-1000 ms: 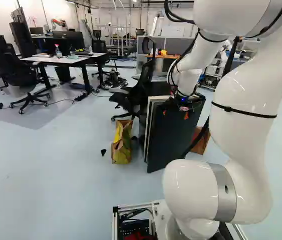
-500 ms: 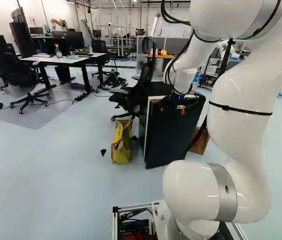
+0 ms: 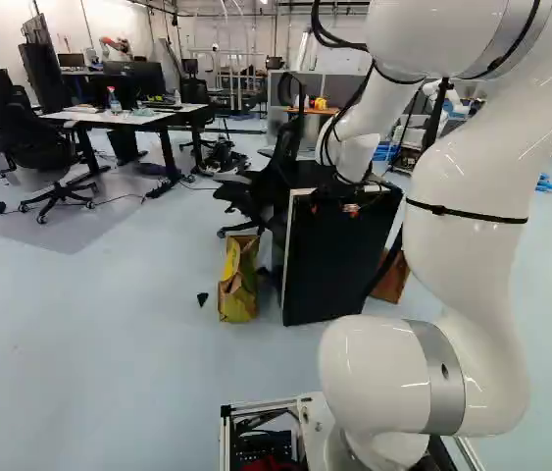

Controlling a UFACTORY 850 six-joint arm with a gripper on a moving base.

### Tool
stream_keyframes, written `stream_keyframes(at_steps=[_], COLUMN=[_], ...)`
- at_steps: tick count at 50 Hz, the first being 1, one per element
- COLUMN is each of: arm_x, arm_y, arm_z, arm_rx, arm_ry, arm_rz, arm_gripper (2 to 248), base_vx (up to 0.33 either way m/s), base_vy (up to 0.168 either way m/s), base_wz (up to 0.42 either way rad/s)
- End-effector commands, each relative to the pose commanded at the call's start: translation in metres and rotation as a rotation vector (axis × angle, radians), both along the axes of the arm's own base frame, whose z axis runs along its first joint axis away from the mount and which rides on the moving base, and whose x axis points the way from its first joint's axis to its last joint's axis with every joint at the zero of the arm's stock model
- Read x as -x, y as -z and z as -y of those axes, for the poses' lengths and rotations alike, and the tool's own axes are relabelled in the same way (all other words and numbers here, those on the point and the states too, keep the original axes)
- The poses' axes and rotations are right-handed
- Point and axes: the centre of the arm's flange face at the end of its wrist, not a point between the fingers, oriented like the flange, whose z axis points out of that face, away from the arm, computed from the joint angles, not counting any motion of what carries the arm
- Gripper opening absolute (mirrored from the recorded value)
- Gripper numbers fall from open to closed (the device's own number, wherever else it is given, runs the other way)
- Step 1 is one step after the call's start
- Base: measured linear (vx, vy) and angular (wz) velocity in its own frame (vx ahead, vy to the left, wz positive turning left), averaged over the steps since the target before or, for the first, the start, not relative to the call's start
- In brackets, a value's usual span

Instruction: Grab a drink from the fridge

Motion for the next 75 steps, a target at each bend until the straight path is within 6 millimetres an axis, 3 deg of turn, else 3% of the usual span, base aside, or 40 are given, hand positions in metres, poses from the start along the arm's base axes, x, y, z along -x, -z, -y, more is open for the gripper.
stream_keyframes(at_steps=[37,59,75], arm_x=[-0.005,0.032,0.056], arm_y=[-0.004,-0.006,-0.011], arm_z=[0.002,-0.002,-0.004], arm_rx=[0.050,0.048,0.069], arm_ry=[-0.041,-0.032,-0.023], arm_rz=[0.079,0.070,0.158], arm_gripper=[247,247,247], base_vx=[0.000,0.000,0.000], base_vy=[0.000,0.000,0.000], base_wz=[0.000,0.000,0.000])
